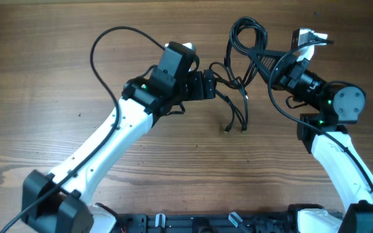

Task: Untangle cables

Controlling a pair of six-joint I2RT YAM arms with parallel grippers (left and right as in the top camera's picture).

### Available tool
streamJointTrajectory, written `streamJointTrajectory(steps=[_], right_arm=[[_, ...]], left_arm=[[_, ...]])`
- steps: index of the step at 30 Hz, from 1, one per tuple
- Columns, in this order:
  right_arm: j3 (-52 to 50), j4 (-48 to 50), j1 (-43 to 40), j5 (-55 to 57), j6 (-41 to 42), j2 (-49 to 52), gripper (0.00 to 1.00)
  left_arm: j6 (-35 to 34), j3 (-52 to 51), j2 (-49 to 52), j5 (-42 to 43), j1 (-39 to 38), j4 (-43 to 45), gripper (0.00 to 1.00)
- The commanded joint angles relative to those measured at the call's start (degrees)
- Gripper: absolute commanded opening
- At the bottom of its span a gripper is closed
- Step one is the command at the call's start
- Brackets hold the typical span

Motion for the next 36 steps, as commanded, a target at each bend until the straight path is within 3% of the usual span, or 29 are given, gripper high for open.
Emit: streamJointTrajectory(steps=[1, 11, 24, 27, 31, 36], right_arm=[[0.6, 1.5, -0.2, 1.2, 0.3, -0.1, 0.04], [0.6, 2.5, -0.1, 1.2, 1.8, -0.1, 0.04], [0.6, 6.7, -0.2, 1.0, 4.7, -0.1, 0.04], [0.6, 7.1, -0.2, 1.0, 4.8, -0.1, 0.04], [0.6, 7.1, -0.2, 1.0, 4.8, -0.1, 0.04], [0.6, 7.1, -0.2, 1.0, 4.8, -0.1, 0.04]], left_arm=[[-1.2, 0.5, 1.7, 0.5, -0.2, 2.2, 0.96], [-5.8, 0.5, 2.8, -3.4, -0.2, 5.9, 0.93], [-5.7, 0.5, 5.5, -5.7, -1.3, 6.6, 0.89], [-5.7, 0.5, 5.5, -9.2, -1.3, 4.5, 0.82], [-5.1, 0.5, 5.5, -13.7, -1.3, 0.7, 0.56], [-5.1, 0.5, 5.5, -18.7, -1.3, -4.7, 0.54]])
